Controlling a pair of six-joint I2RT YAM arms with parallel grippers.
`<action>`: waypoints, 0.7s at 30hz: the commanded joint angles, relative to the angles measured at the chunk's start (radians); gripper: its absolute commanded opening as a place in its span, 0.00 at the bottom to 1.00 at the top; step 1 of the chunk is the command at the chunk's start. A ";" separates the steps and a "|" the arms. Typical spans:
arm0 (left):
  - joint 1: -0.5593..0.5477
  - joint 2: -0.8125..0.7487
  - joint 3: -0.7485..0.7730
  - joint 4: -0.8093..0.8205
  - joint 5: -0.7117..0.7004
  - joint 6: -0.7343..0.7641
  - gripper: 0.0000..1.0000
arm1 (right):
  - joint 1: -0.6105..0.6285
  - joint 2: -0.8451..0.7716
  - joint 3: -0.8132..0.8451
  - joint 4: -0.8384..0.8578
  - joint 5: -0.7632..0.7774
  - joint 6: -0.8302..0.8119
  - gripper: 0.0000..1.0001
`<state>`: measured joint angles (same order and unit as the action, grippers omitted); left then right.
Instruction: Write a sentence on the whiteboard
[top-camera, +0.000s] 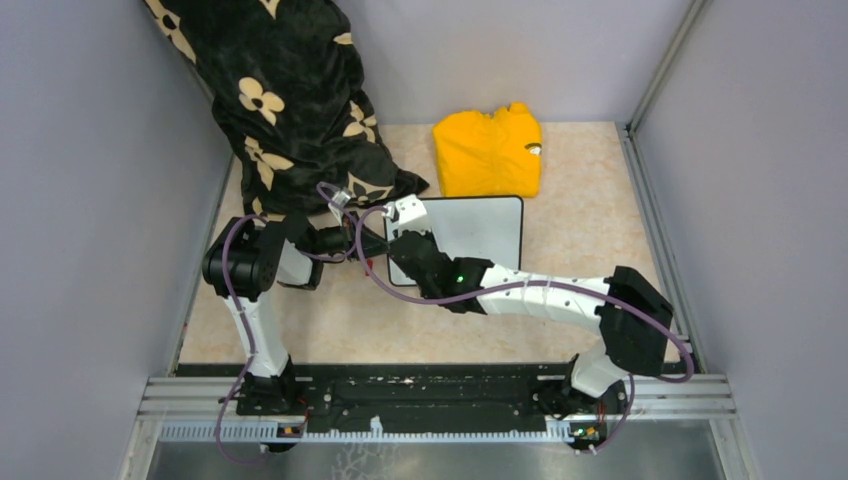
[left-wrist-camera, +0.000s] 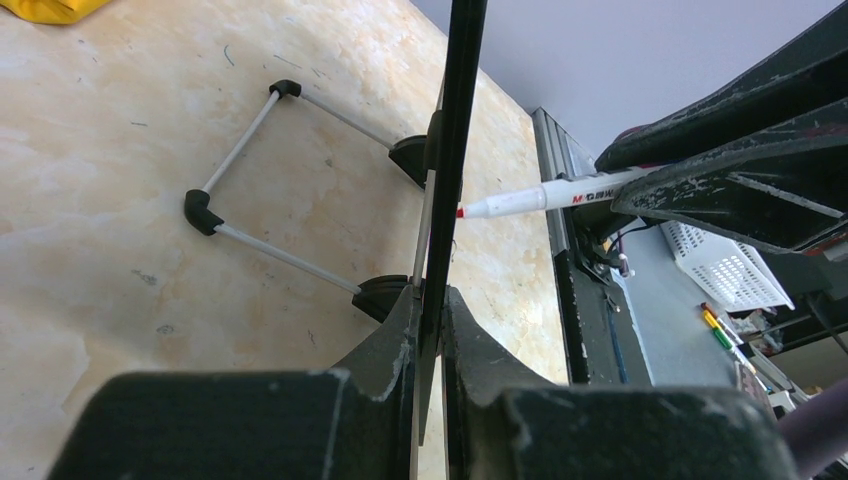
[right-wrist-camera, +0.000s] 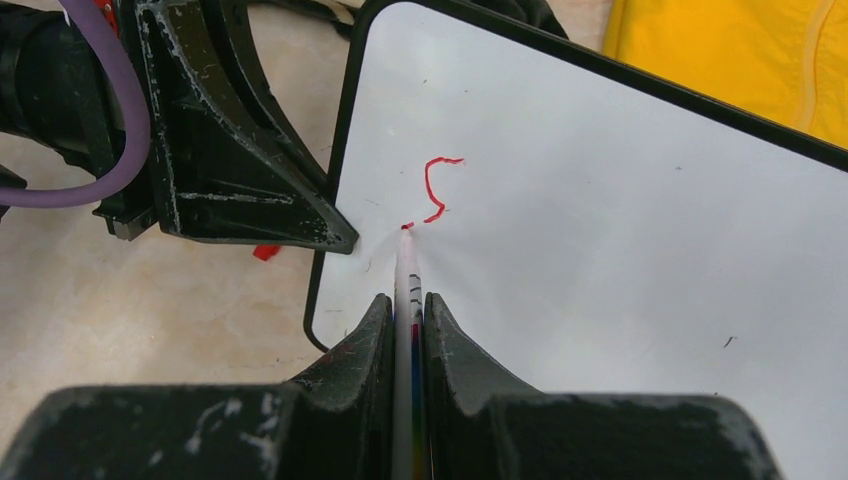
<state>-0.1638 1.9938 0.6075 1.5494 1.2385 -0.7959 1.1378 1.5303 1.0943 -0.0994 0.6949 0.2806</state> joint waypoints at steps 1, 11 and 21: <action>-0.005 -0.017 0.008 0.242 0.007 -0.009 0.00 | -0.007 0.019 0.057 0.036 -0.017 -0.009 0.00; -0.005 -0.013 0.008 0.241 0.009 -0.005 0.00 | -0.007 -0.036 0.051 0.043 -0.034 -0.021 0.00; -0.005 -0.015 0.006 0.242 0.009 -0.003 0.00 | -0.023 -0.199 -0.076 0.127 -0.012 -0.105 0.00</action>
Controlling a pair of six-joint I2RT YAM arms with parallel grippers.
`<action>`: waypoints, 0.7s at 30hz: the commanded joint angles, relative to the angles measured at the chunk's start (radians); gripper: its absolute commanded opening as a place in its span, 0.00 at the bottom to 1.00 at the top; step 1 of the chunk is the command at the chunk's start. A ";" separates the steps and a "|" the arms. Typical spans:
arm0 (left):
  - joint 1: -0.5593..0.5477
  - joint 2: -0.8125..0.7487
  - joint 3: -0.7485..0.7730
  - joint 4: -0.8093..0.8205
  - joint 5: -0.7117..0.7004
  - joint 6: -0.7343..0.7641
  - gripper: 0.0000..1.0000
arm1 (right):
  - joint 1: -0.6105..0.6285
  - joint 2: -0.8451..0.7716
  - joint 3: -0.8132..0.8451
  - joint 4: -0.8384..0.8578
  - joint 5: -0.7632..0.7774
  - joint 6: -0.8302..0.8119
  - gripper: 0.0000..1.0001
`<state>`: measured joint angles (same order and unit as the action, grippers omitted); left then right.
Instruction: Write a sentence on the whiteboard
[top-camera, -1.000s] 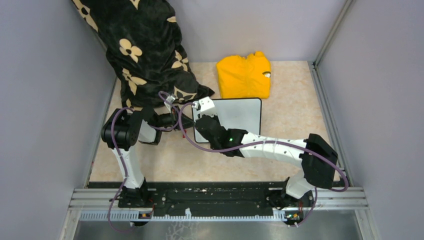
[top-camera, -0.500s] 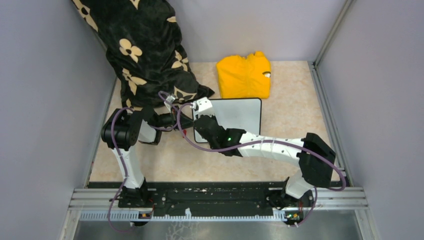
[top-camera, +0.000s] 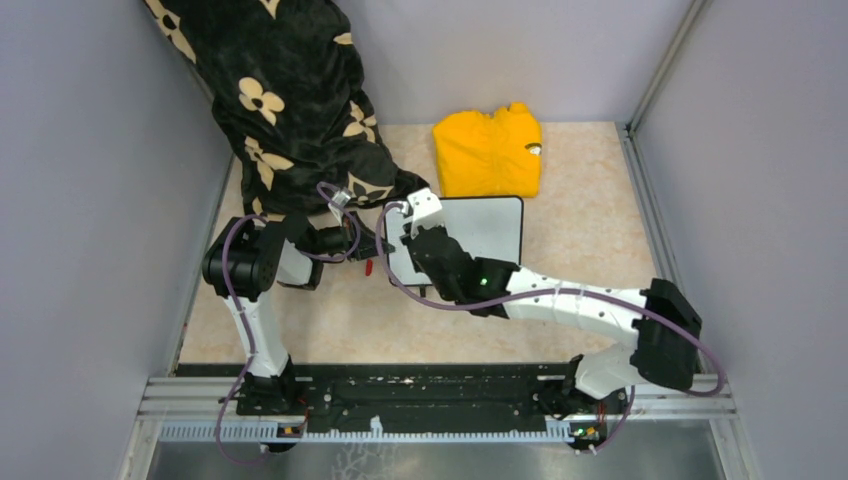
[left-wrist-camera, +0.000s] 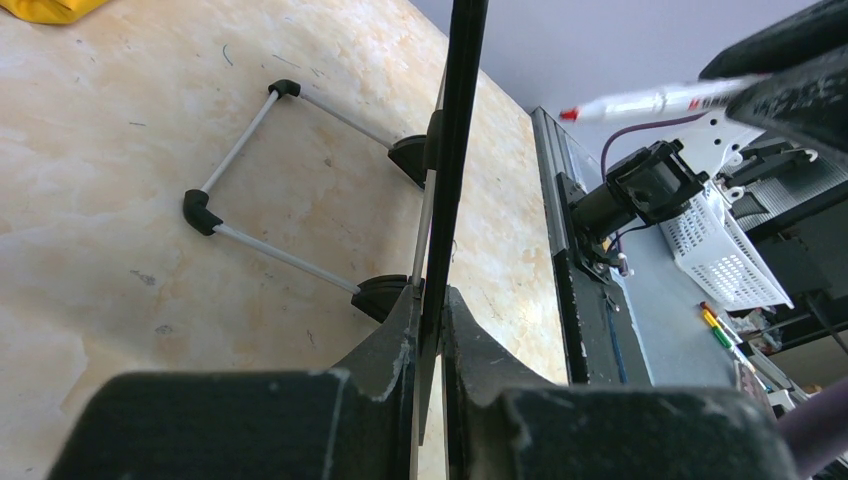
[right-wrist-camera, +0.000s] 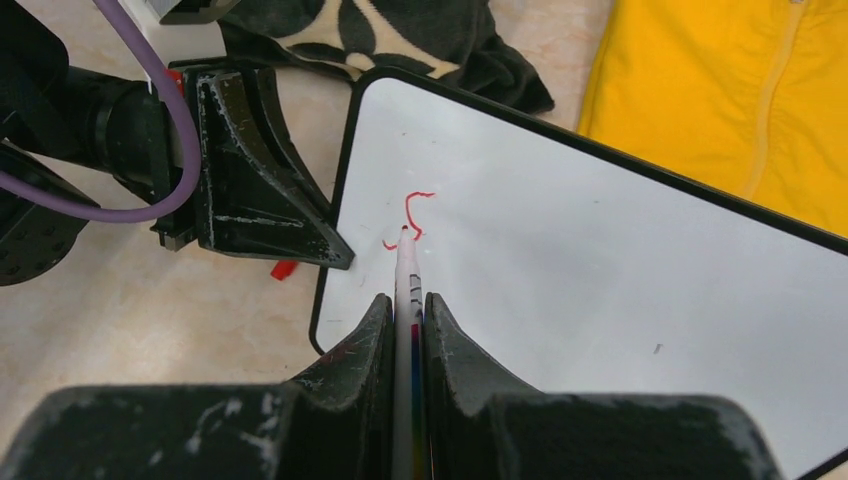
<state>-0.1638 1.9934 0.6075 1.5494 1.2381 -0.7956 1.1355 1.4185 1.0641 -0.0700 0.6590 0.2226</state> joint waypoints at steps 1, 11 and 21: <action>-0.005 -0.015 0.006 0.241 0.009 -0.004 0.00 | -0.029 -0.100 -0.059 0.109 0.002 -0.052 0.00; -0.005 -0.015 0.005 0.242 0.008 -0.001 0.00 | -0.061 -0.138 -0.120 0.179 -0.085 -0.143 0.00; -0.005 -0.010 0.003 0.241 0.008 0.002 0.00 | -0.048 -0.104 -0.141 0.242 -0.075 -0.146 0.00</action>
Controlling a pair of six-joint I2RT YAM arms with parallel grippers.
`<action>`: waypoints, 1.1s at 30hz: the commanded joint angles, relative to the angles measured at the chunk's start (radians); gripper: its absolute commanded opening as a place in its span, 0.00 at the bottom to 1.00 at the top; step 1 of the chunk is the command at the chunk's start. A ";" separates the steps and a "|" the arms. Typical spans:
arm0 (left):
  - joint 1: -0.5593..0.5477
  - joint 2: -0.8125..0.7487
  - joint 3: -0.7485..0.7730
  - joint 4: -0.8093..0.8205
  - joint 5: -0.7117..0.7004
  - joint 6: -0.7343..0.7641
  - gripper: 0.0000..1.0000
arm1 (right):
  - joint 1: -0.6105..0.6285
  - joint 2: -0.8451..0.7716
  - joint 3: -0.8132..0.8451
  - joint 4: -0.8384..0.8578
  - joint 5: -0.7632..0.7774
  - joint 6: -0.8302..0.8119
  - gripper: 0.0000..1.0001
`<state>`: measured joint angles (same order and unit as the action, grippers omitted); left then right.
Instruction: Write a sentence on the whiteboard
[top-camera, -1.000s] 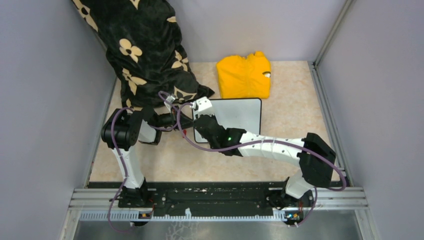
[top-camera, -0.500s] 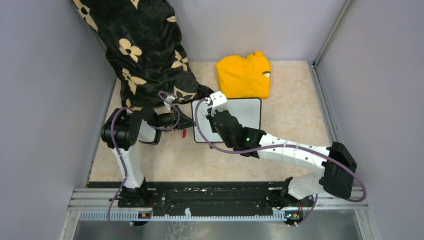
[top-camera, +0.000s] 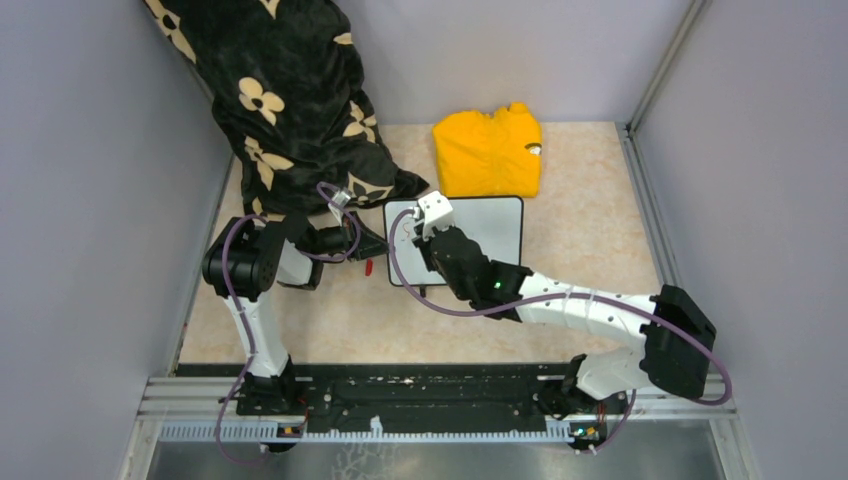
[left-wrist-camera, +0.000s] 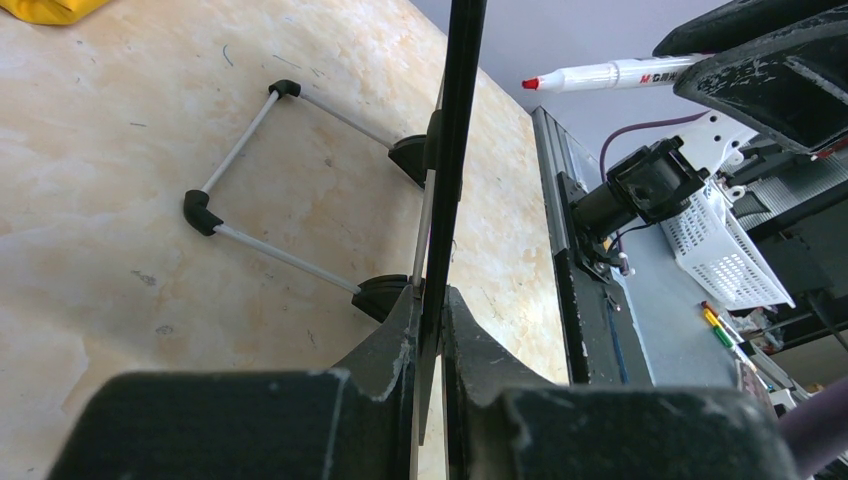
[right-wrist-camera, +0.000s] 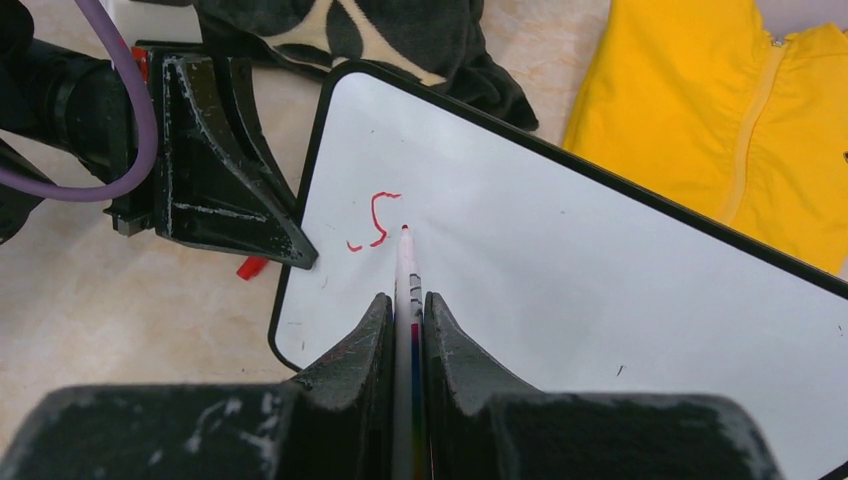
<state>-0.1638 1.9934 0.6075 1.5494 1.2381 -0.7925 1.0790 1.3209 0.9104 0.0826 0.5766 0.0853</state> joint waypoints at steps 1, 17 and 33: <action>-0.005 -0.010 0.004 0.242 0.009 -0.001 0.00 | 0.008 -0.002 0.014 0.094 0.010 -0.007 0.00; -0.005 -0.012 0.004 0.242 0.009 0.000 0.00 | -0.010 0.046 0.041 0.090 0.000 0.045 0.00; -0.005 -0.011 0.005 0.242 0.011 0.001 0.00 | -0.033 0.072 0.036 0.078 0.000 0.081 0.00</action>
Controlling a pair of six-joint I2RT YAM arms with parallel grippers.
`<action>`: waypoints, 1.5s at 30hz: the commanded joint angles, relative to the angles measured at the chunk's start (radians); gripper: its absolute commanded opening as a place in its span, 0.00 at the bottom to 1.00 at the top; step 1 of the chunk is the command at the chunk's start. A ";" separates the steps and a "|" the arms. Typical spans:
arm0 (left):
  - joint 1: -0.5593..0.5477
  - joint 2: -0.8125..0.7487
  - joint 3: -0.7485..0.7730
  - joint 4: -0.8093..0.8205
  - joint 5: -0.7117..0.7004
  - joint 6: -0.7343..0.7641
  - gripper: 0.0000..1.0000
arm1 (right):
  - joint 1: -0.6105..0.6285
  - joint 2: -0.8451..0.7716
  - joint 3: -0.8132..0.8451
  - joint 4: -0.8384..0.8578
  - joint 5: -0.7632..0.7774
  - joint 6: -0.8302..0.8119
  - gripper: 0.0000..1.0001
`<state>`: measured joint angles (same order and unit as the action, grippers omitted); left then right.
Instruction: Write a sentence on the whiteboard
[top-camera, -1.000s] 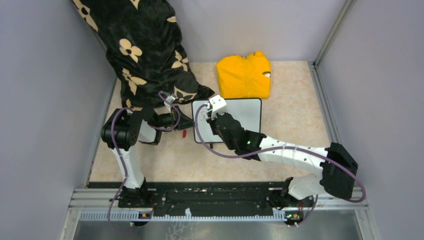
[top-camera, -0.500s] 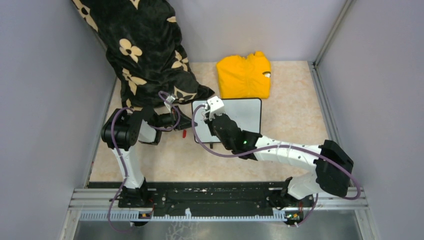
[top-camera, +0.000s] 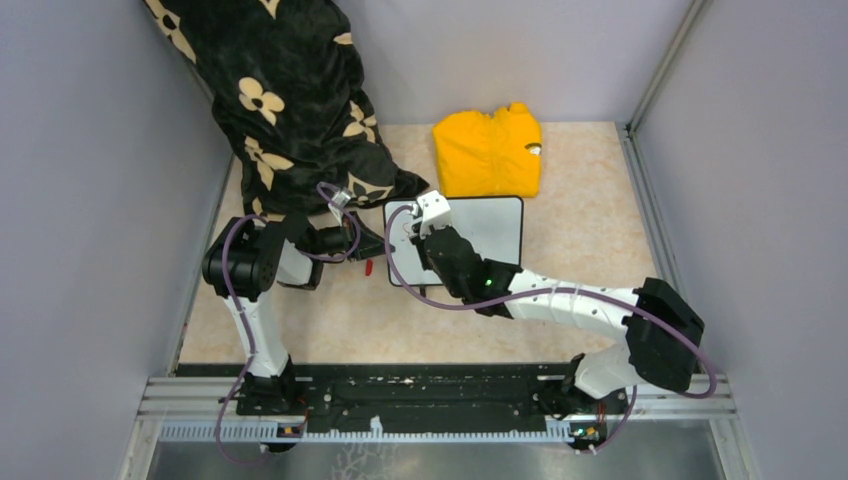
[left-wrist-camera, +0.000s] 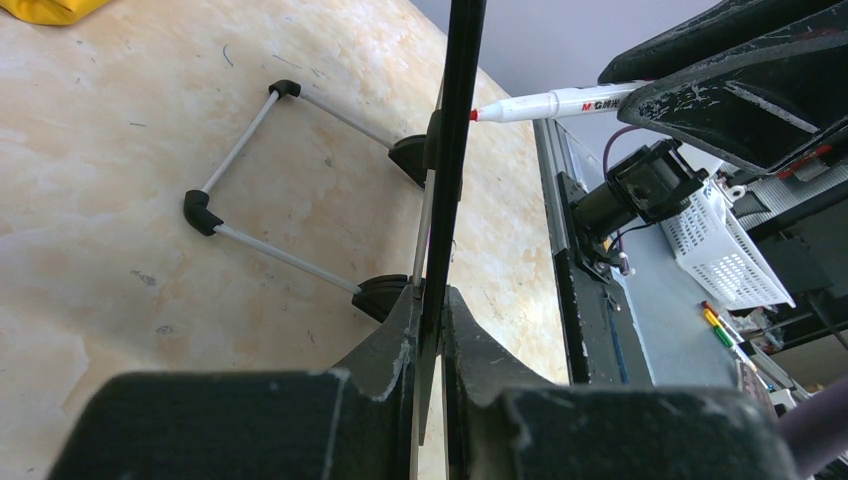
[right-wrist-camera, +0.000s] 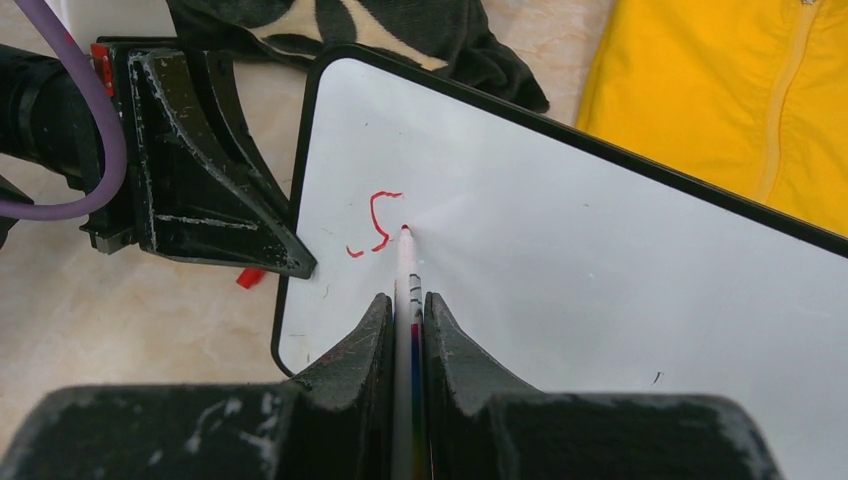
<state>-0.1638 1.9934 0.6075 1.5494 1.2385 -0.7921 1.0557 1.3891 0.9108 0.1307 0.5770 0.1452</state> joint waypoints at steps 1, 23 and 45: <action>-0.005 -0.011 0.005 0.241 0.011 0.002 0.00 | -0.011 0.004 0.035 0.028 0.001 0.023 0.00; -0.005 -0.013 0.004 0.242 0.009 0.000 0.00 | -0.011 -0.019 -0.021 -0.031 -0.034 0.060 0.00; -0.005 -0.012 0.004 0.242 0.009 0.000 0.00 | -0.027 -0.006 0.036 -0.017 -0.004 0.056 0.00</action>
<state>-0.1638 1.9934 0.6075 1.5494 1.2373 -0.7914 1.0504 1.3891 0.8974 0.0818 0.5362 0.2028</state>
